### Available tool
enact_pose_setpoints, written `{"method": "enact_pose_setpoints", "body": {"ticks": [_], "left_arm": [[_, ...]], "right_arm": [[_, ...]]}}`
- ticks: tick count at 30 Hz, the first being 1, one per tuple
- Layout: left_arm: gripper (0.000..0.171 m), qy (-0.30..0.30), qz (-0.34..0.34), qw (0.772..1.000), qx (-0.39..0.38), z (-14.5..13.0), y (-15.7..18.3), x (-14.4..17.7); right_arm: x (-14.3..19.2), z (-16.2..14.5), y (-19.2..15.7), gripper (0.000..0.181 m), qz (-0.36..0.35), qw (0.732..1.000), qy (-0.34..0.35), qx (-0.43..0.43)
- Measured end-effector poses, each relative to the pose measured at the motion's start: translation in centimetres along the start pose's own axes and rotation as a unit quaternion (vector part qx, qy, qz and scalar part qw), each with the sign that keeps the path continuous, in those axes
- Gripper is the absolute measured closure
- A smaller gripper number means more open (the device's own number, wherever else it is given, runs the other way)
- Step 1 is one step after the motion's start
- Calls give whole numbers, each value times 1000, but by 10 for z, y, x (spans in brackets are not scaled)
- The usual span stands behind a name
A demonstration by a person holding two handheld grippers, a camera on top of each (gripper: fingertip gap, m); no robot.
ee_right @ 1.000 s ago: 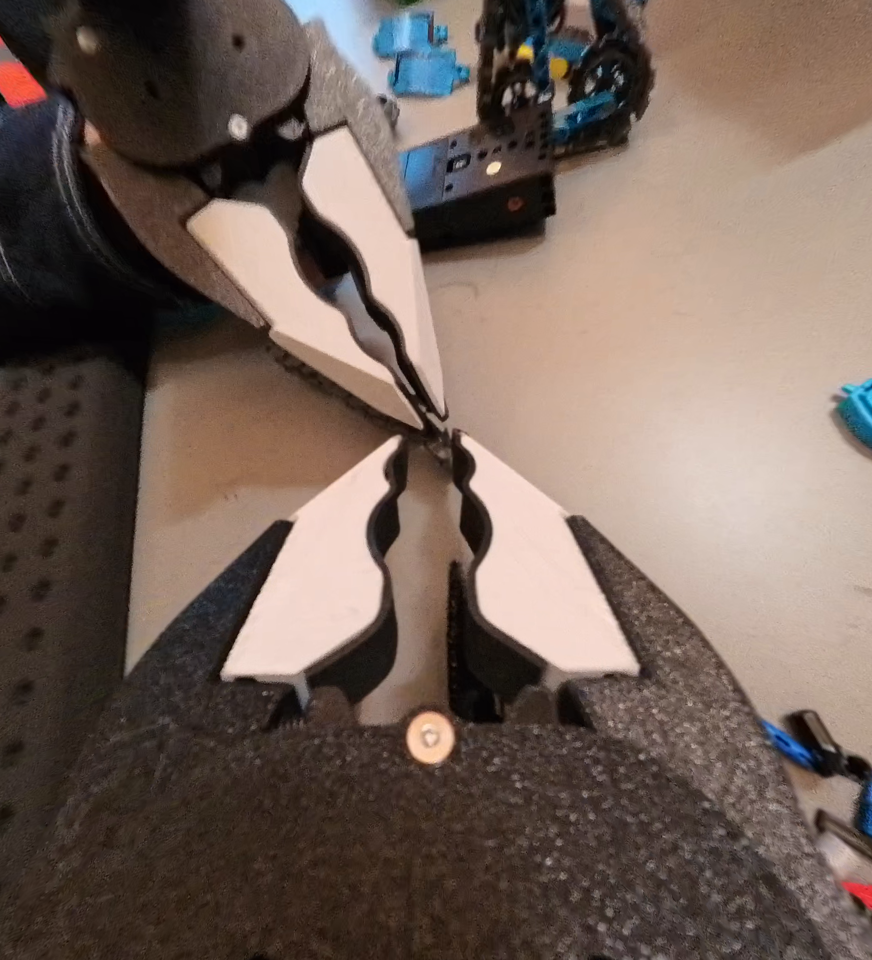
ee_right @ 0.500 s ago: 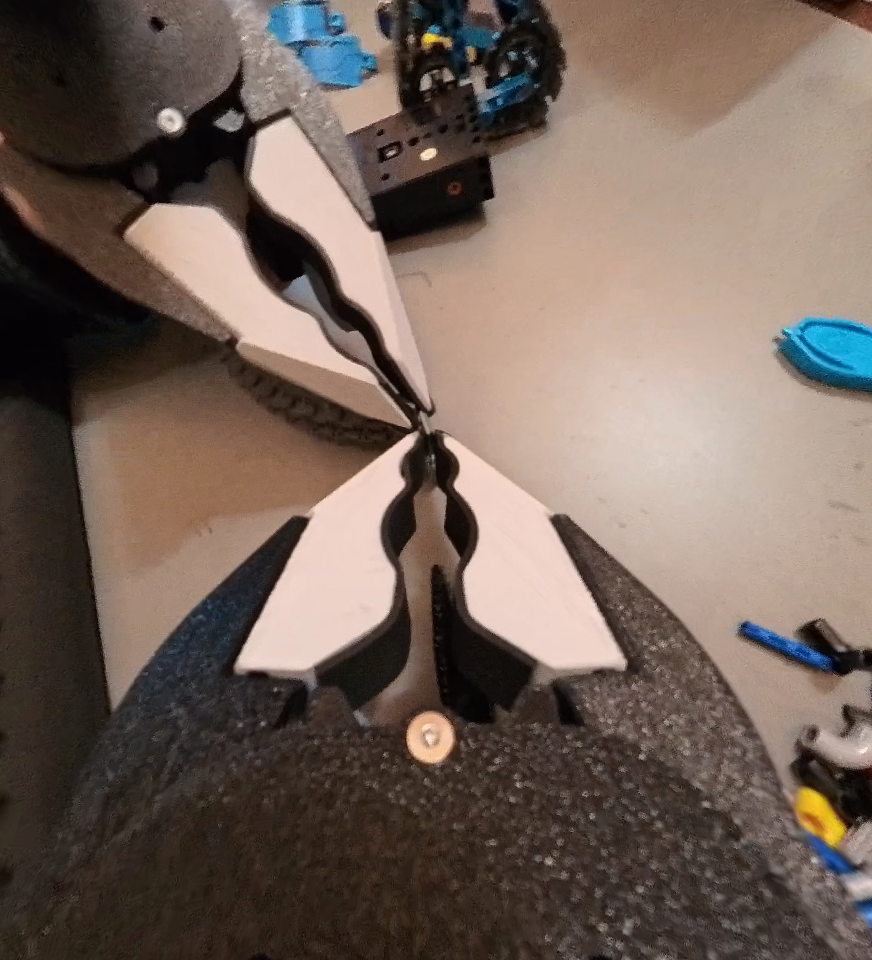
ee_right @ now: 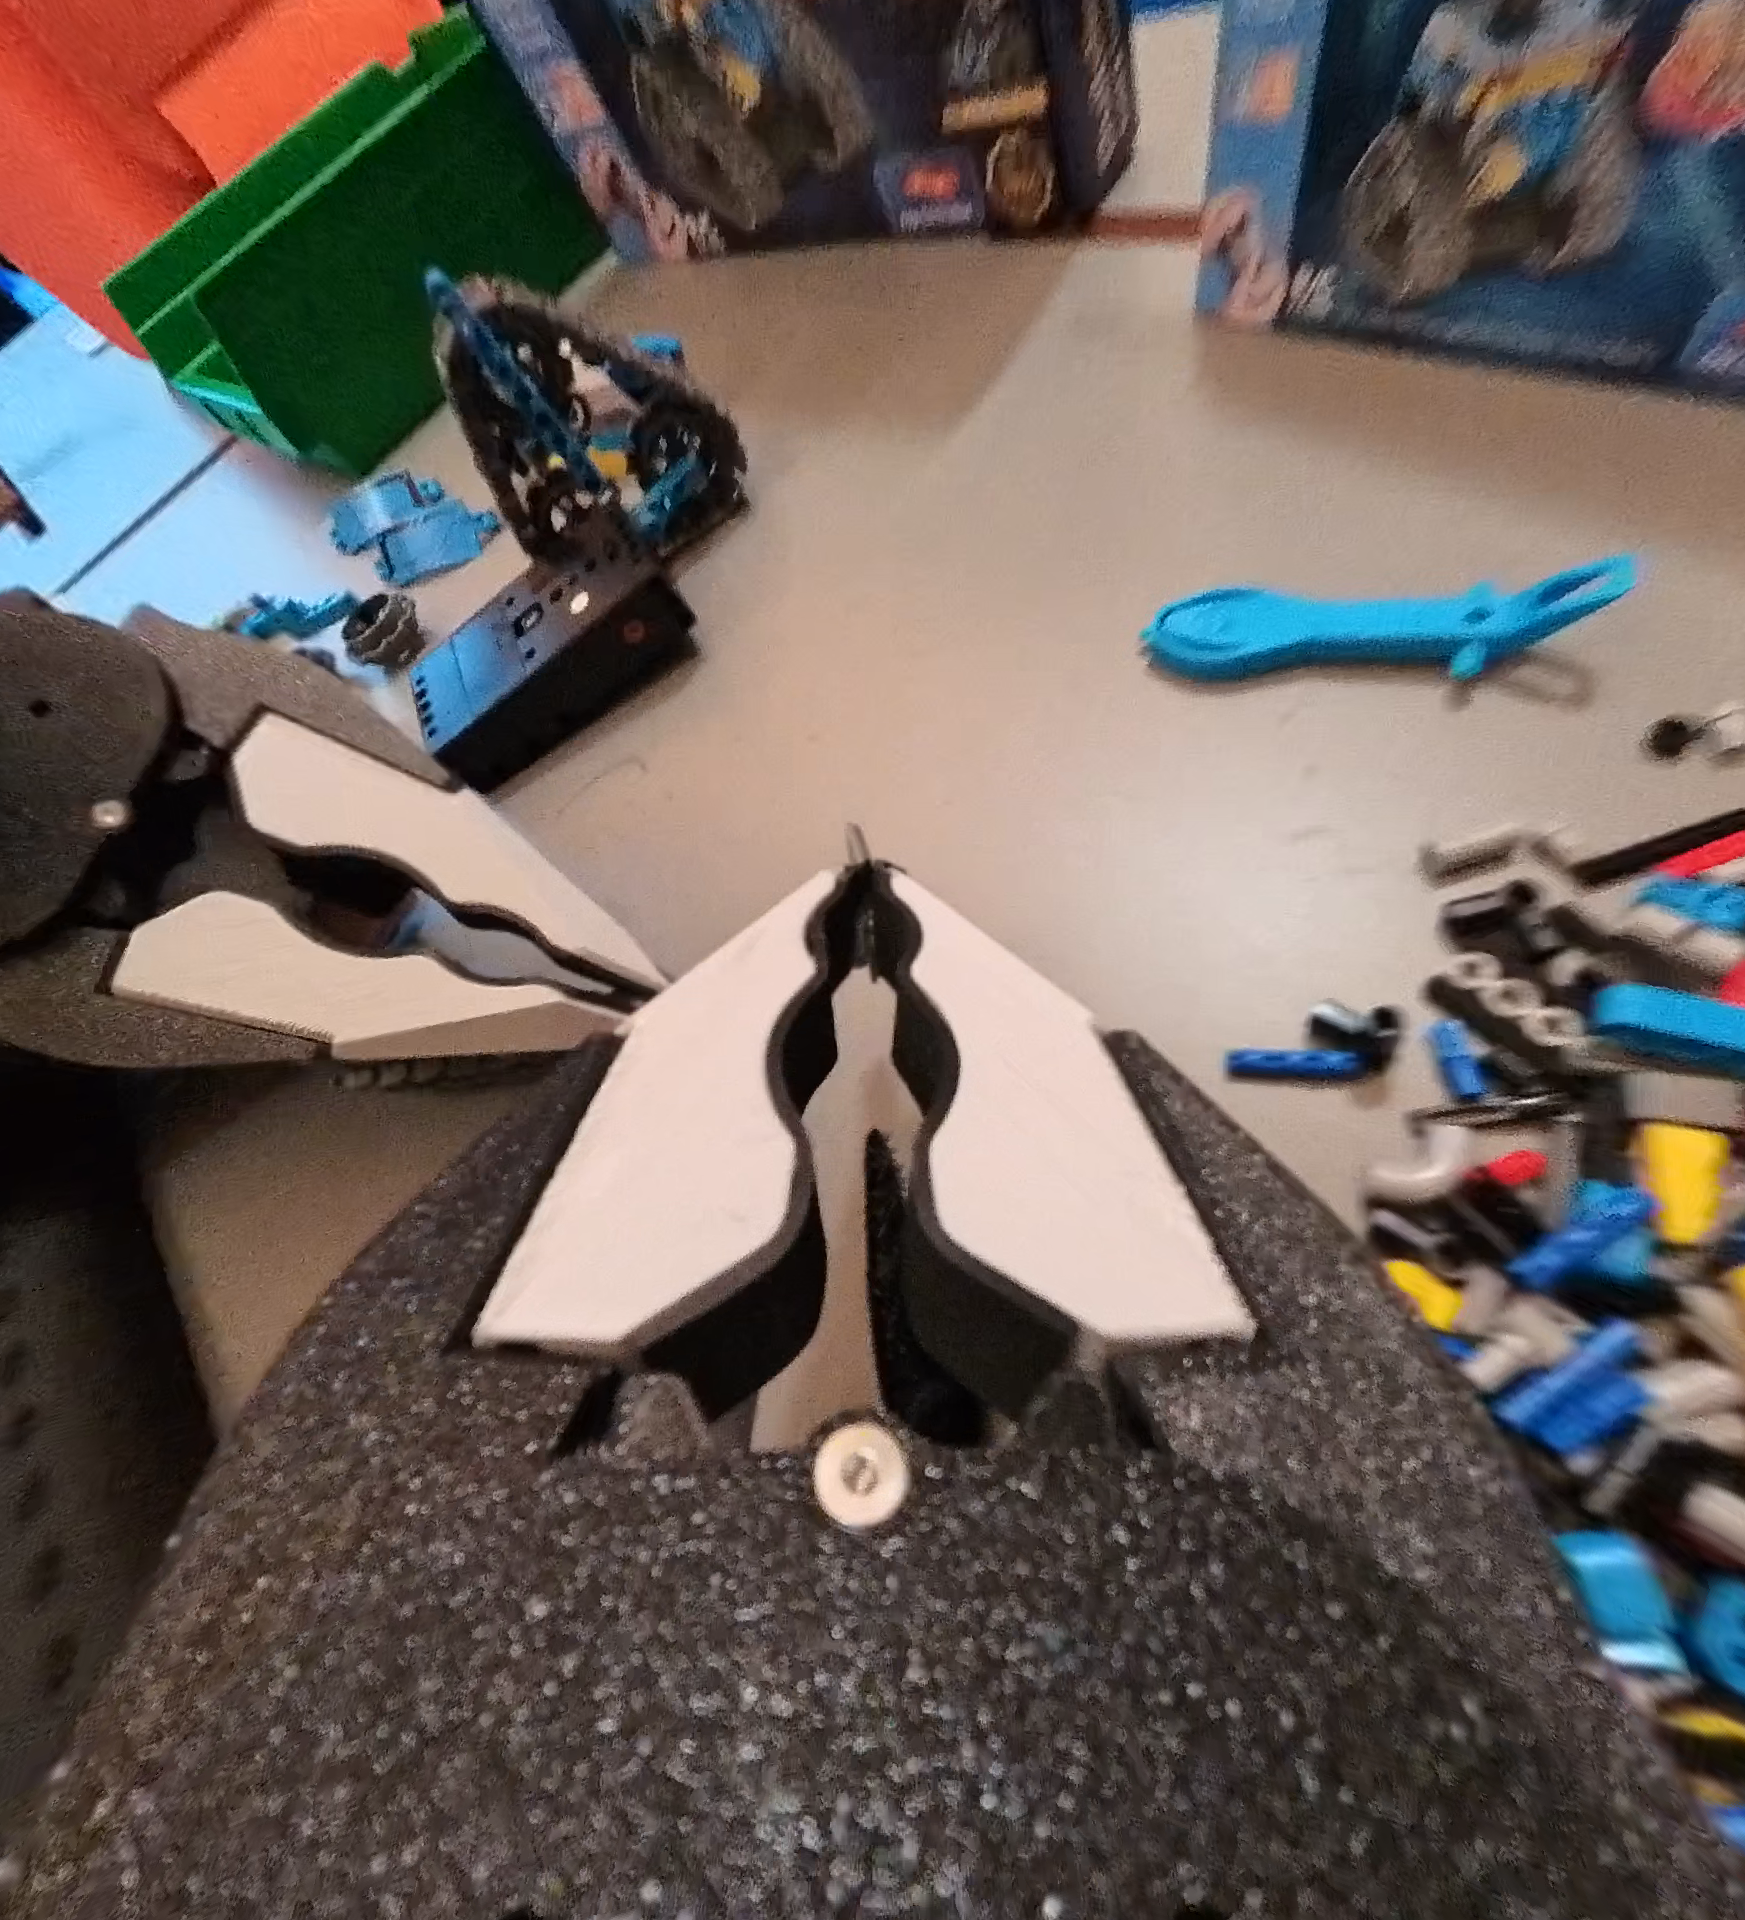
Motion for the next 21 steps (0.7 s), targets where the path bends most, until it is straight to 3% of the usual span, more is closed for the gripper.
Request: {"method": "enact_pose_setpoints", "body": {"ticks": [3, 6, 8, 10, 12, 16, 19, 21], "left_arm": [[170, 1, 12, 1000, -5, 1, -2, -2], [164, 2, 13, 1000, -6, 4, -1, -2], [158, 3, 5, 1000, 11, 4, -3, 2], [157, 16, -9, 999, 39, 7, -6, 8], [156, 40, -13, 997, 66, 12, -12, 16], [155, 62, -29, 992, 109, 15, -19, 26], [154, 38, -36, 990, 127, 7, -20, 25], [153, 24, -26, 991, 130, 2, -23, 23]], "right_arm": [[37, 21, 15, 180, -28, 997, 59, 28], [111, 30, 80, 180, -190, 976, 90, 49], [167, 23, 132, 180, -284, 955, 80, 26], [203, 3, 176, 179, -329, 944, 18, -15], [216, -10, 197, 179, -320, 946, -10, -46], [228, -12, 211, 169, -370, 928, -29, -21], [213, 15, 180, 168, -350, 936, 17, 11], [186, 30, 150, 166, -326, 944, 11, 52]]}}
Point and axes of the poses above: each gripper's, where its closed fingertips meet, x back along the fingers, z out of its top, y = z × x across the jaws, the point moved 4 cm from there along x, back along the fingers, and after that the axes turned 8 degrees about -x, right-handed, at the moved point
